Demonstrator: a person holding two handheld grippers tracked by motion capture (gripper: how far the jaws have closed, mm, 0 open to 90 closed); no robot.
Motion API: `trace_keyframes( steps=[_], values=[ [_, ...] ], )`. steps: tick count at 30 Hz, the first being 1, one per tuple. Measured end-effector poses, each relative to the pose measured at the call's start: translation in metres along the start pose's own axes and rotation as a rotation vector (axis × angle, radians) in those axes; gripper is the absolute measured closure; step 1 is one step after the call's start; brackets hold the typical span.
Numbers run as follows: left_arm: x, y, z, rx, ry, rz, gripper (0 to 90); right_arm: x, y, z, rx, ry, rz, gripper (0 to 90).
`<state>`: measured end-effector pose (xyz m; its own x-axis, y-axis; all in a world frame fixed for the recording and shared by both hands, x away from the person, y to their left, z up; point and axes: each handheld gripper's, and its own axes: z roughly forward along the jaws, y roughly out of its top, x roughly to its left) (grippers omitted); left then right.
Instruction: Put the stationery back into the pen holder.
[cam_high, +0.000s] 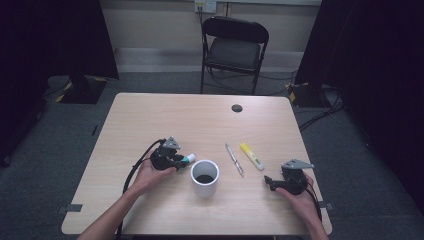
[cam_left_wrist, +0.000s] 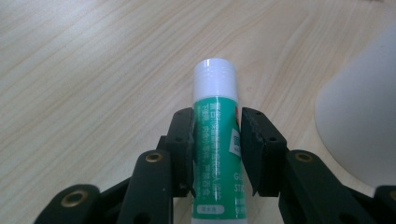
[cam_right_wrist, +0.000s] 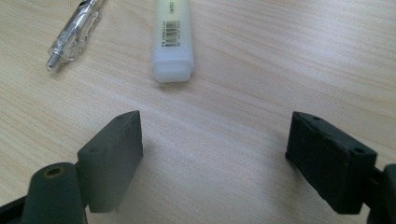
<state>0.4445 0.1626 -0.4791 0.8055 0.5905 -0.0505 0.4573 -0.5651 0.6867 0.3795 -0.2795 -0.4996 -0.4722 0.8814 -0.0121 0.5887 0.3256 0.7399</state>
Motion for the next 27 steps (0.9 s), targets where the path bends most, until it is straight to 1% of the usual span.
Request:
trace_keyframes(
  steps=[1,3,4,5,6,7,8,9,10,11,12,13,14,15,16,17,18,19,20,21,22,23,24,25,26,27],
  values=[
    [0.001,-0.001,-0.002,0.011,-0.002,0.005,65.9,0.0,0.0,0.0,0.0,0.0,0.0,17.6],
    [0.001,-0.001,-0.007,0.048,0.02,0.033,65.9,0.0,0.0,0.0,0.0,0.0,0.0,17.6],
    [0.002,-0.002,-0.008,0.05,0.005,0.024,65.9,0.0,0.0,0.0,0.0,0.0,0.001,17.6],
    [0.003,-0.002,-0.009,0.05,0.006,0.023,65.9,0.0,0.0,0.0,0.0,0.0,0.0,17.6],
    [0.002,-0.003,-0.009,0.047,0.011,0.008,65.9,0.0,0.0,0.0,0.0,0.0,0.0,17.6],
    [0.002,-0.003,-0.01,0.057,0.009,0.024,65.9,0.0,0.0,0.0,0.0,0.0,0.0,17.6],
    [0.001,-0.003,-0.009,0.036,0.011,0.023,65.8,0.0,0.0,0.0,0.0,0.0,0.0,17.6],
    [0.001,-0.003,-0.009,0.036,0.011,0.023,65.4,0.0,0.0,0.0,0.0,0.0,0.001,17.6],
    [0.0,0.0,-0.01,0.017,-0.001,0.008,63.5,0.0,0.0,0.0,0.0,0.0,0.0,17.6],
    [0.0,0.0,-0.01,0.017,-0.001,0.008,61.2,0.0,0.0,0.0,0.0,0.0,0.0,17.6],
    [-0.001,0.003,-0.01,-0.014,0.008,-0.011,59.8,0.0,0.0,0.0,0.0,-0.001,0.001,17.6],
    [-0.001,0.003,-0.01,-0.014,0.008,-0.011,59.7,0.0,0.0,0.0,0.0,0.0,0.001,17.5],
    [0.0,0.006,-0.009,-0.004,0.009,-0.012,59.7,0.0,0.0,0.0,-0.001,-0.001,0.001,17.5],
    [0.0,0.006,-0.009,-0.004,0.009,-0.012,59.0,0.0,0.0,0.0,-0.001,-0.001,0.001,17.5],
    [-0.001,0.007,-0.003,0.008,0.009,0.003,59.0,0.0,0.0,0.001,-0.001,0.003,-0.001,17.5],
    [-0.002,0.008,-0.002,0.027,0.006,0.01,59.0,0.001,0.001,0.001,-0.001,0.003,-0.001,17.5],
    [-0.003,0.008,0.001,0.022,0.006,0.014,59.3,0.001,0.001,0.001,-0.002,0.004,-0.002,17.5],
    [-0.003,0.009,0.002,0.035,0.004,0.022,60.6,0.001,0.001,0.001,-0.002,0.004,-0.002,17.5],
    [-0.004,0.01,0.004,0.03,0.012,0.024,61.2,0.001,0.001,0.001,-0.002,0.004,-0.002,17.6],
    [-0.004,0.012,0.003,0.047,0.002,0.033,63.1,0.001,0.0,0.001,-0.002,0.004,-0.003,17.6],
    [-0.005,0.013,0.005,0.031,0.011,0.034,63.8,0.001,0.0,0.001,-0.002,0.004,-0.003,17.6],
    [-0.005,0.013,0.005,0.031,0.011,0.034,64.0,0.001,0.0,0.001,-0.002,0.004,-0.003,17.6],
    [-0.006,0.016,0.004,0.045,0.008,0.026,63.7,0.001,0.0,0.001,-0.002,0.002,-0.004,17.6],
    [-0.007,0.019,0.004,0.057,0.005,0.039,63.7,0.001,0.0,0.001,-0.002,0.002,-0.004,17.6],
    [-0.011,0.021,0.008,0.062,0.014,0.041,63.7,0.001,0.0,0.001,-0.002,0.003,-0.003,17.7],
    [-0.011,0.021,0.008,0.062,0.014,0.041,63.7,0.001,0.0,0.001,-0.002,0.003,-0.003,17.7]
  ],
)
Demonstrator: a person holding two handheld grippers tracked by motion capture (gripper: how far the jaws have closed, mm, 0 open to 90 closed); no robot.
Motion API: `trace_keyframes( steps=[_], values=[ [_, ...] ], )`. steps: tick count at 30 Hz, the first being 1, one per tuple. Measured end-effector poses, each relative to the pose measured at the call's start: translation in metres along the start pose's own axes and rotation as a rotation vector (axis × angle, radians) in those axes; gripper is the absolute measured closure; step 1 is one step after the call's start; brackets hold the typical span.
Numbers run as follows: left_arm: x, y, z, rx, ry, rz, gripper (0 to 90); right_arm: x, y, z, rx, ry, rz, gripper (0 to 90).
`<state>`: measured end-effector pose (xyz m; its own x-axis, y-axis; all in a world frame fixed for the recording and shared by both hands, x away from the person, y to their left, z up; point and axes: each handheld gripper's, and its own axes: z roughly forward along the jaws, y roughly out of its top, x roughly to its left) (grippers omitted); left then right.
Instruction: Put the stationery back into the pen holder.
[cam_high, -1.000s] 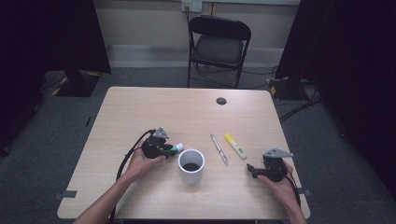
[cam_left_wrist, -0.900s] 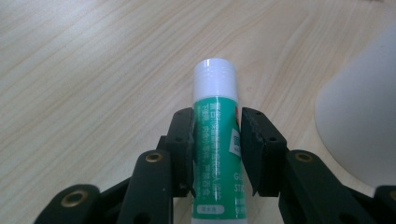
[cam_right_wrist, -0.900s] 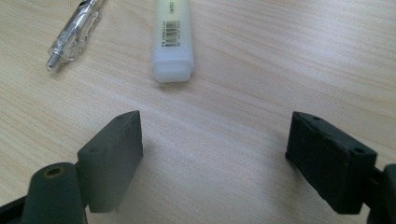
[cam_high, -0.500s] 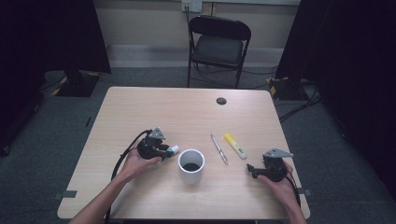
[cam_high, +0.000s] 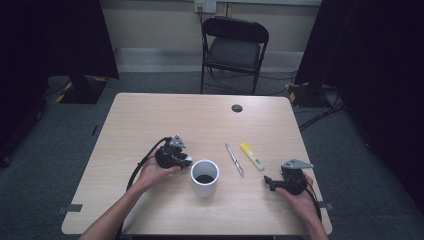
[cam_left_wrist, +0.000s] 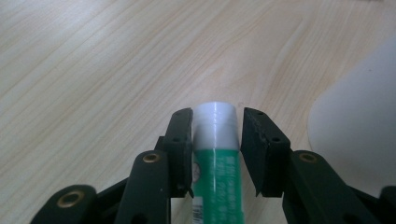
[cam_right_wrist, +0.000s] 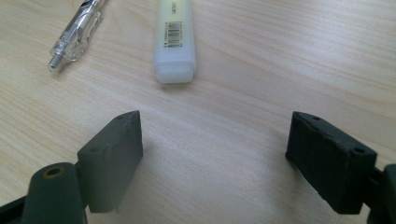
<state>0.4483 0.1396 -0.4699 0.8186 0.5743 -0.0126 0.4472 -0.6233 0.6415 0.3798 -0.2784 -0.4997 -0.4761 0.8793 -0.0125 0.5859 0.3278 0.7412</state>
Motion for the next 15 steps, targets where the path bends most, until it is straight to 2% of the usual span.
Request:
trace_keyframes(
  steps=[1,2,3,6,9,14,15],
  values=[
    [-0.001,-0.0007,0.0042,0.027,-0.01,0.018,63.7,0.0,0.0,0.0,0.0,-0.001,-0.001,17.7],
    [-0.0028,-0.0021,0.0079,0.007,-0.007,-0.002,63.7,0.0,0.0,0.0,0.0,-0.001,-0.001,17.6],
    [-0.0018,-0.0018,0.0077,0.033,-0.008,0.018,63.6,0.0,0.0,0.0,0.0,-0.001,-0.001,17.6],
    [-0.0036,-0.0016,0.0096,0.027,-0.015,0.026,63.9,0.0,0.0,0.0001,0.0,0.001,0.0,17.6],
    [-0.0032,-0.0019,0.0109,0.032,0.0,0.031,62.9,-0.0001,0.0,0.0001,0.0,0.0,-0.001,17.6],
    [-0.0029,-0.0015,0.0107,0.035,-0.012,0.022,61.9,0.0,0.0,0.0,0.0,-0.001,-0.001,17.6],
    [-0.0025,-0.0018,0.0116,0.033,0.013,0.03,59.4,0.0,0.0,0.0,0.0,-0.001,-0.001,17.7]
  ],
)
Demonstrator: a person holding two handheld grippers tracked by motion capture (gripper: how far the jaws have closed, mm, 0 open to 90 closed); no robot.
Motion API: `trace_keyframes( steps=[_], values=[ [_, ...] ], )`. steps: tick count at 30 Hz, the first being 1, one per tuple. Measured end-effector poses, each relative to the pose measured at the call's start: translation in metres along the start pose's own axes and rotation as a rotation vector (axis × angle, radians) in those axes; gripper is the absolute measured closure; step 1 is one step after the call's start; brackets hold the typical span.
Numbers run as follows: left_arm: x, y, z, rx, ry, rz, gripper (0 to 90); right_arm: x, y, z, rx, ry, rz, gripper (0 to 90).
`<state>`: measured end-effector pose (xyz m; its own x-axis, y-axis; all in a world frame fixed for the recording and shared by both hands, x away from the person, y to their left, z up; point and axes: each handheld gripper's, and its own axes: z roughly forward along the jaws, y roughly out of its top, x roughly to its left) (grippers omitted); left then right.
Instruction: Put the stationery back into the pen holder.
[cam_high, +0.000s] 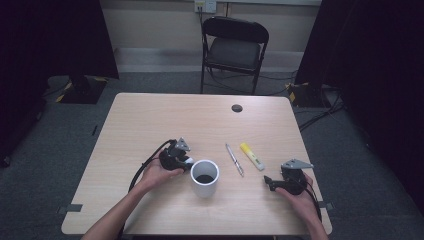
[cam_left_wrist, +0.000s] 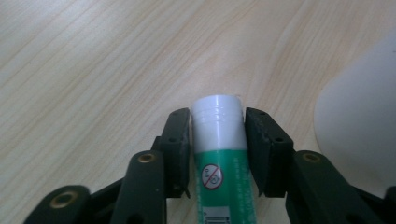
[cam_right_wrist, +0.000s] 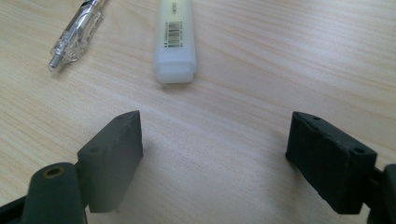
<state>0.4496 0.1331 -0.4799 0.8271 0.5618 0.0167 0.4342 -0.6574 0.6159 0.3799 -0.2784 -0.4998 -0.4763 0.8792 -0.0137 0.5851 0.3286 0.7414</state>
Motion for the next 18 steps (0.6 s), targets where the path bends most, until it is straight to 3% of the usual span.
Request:
trace_keyframes(
  steps=[5,18],
  values=[
    [0.0005,-0.0002,-0.0011,0.003,-0.029,-0.008,62.6,0.0001,0.0,0.0,0.001,0.001,0.001,17.6],
    [0.0035,-0.0012,-0.0039,0.006,-0.042,-0.009,65.1,0.0,0.0,0.0001,0.0,0.0,0.0,17.6]
  ],
)
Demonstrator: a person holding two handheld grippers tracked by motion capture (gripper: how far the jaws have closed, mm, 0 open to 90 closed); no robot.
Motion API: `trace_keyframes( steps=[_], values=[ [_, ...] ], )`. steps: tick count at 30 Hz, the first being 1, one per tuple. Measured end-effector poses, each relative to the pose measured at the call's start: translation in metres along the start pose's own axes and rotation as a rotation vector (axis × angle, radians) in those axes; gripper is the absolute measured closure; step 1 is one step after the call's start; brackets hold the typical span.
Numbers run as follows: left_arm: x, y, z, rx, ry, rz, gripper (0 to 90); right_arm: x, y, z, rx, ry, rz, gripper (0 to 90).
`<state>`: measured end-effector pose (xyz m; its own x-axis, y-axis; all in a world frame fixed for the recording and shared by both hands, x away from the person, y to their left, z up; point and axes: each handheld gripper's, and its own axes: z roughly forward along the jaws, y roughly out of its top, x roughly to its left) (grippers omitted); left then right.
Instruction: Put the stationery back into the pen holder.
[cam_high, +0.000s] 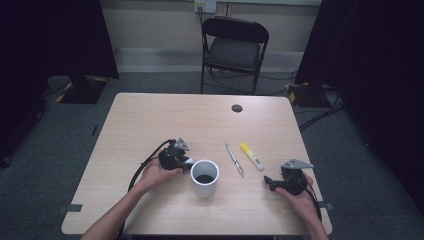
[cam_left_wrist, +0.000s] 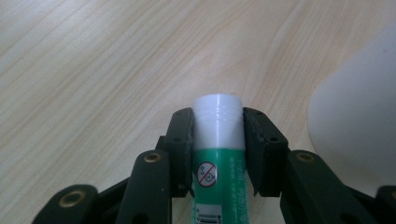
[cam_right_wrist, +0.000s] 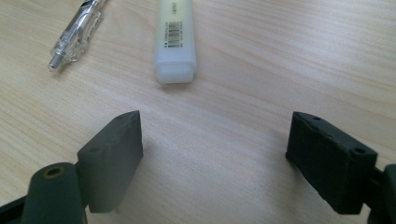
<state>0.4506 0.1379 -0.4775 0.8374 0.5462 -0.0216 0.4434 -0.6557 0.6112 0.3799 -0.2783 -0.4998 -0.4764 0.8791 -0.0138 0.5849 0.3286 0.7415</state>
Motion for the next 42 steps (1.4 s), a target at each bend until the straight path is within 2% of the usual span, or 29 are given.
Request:
trace_keyframes(
  steps=[1,2,5,6,7,8,10,13,14,15,17,19,22,27,31,32,42],
  values=[
    [0.0,0.0,0.0,0.0,0.0,0.0,65.0,0.0,0.0,0.0,0.001,0.0,0.001,17.6],
    [0.002,0.0,-0.003,-0.029,-0.002,-0.023,65.0,0.0,0.0,0.0,0.0,0.0,0.0,17.6],
    [0.004,0.0,-0.009,-0.045,0.001,-0.027,65.1,0.0,0.0,0.0,0.0,0.0,0.0,17.6],
    [0.006,-0.002,-0.011,-0.092,-0.003,-0.048,65.1,0.0,0.0,0.0,0.0,-0.001,0.0,17.6],
    [0.008,-0.002,-0.014,-0.08,-0.004,-0.048,65.1,0.0,0.0,0.0,0.0,0.0,0.0,17.6],
    [0.008,-0.003,-0.014,-0.104,-0.002,-0.06,65.0,0.0,0.0,0.0,0.0,0.0,0.0,17.6],
    [0.01,-0.002,-0.017,-0.099,-0.01,-0.063,65.1,0.0,0.0,0.0,0.001,0.0,0.001,17.6],
    [0.01,-0.003,-0.02,-0.126,-0.003,-0.064,65.1,0.0,0.0,0.0,0.0,0.0,0.0,17.6],
    [0.01,-0.002,-0.022,-0.154,-0.008,-0.071,65.2,0.0,0.0,0.0,0.0,0.0,0.0,17.5],
    [0.01,-0.002,-0.024,-0.154,-0.02,-0.077,65.2,0.0,0.0,0.0,0.0,0.0,0.0,17.5],
    [0.011,-0.002,-0.025,-0.157,-0.014,-0.07,65.2,0.0,0.0,0.0,0.001,0.0,0.001,17.5],
    [0.011,-0.002,-0.027,-0.167,-0.022,-0.084,65.2,0.0,0.0,0.0,0.0,0.0,0.0,17.6],
    [0.01,-0.001,-0.028,-0.202,-0.024,-0.099,65.2,0.0,0.0,0.0,0.0,0.0,0.001,17.6],
    [0.01,0.0,-0.033,-0.204,-0.03,-0.089,65.2,0.0,0.0,0.0,0.001,0.0,0.001,17.6],
    [0.01,0.003,-0.038,-0.226,-0.041,-0.093,65.2,0.0,0.0,0.0,0.001,0.0,0.001,17.5],
    [0.01,0.004,-0.04,-0.237,-0.054,-0.097,65.2,0.0,0.0,0.0,0.0,0.0,0.0,17.5],
    [0.01,0.008,-0.054,-0.306,-0.065,-0.101,65.2,0.0,0.0,0.0,0.0,0.0,0.0,17.5]
  ],
)
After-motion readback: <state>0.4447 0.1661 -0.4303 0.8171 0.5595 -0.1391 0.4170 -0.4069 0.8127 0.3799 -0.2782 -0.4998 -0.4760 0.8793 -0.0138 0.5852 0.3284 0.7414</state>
